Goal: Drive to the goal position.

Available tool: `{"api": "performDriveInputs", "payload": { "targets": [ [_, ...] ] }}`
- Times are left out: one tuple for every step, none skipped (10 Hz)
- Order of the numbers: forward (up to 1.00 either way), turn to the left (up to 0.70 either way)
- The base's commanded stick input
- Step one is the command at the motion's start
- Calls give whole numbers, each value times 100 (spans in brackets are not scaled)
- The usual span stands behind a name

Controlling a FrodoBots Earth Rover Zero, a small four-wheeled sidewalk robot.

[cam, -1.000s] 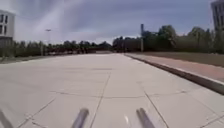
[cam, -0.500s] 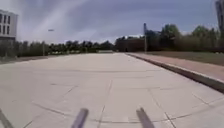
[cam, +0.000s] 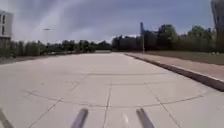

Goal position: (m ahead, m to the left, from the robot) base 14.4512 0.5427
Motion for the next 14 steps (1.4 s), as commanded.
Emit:
{"api": "performDriveInputs", "payload": {
  "targets": [
    [100,-10],
    [100,-27],
    [100,-37],
    [100,-36],
    [100,-33],
    [100,-1],
    [100,0],
    [100,0],
    [100,0],
    [100,0],
    [100,0],
    [100,0],
    [100,0],
    [100,0]
  ]
}}
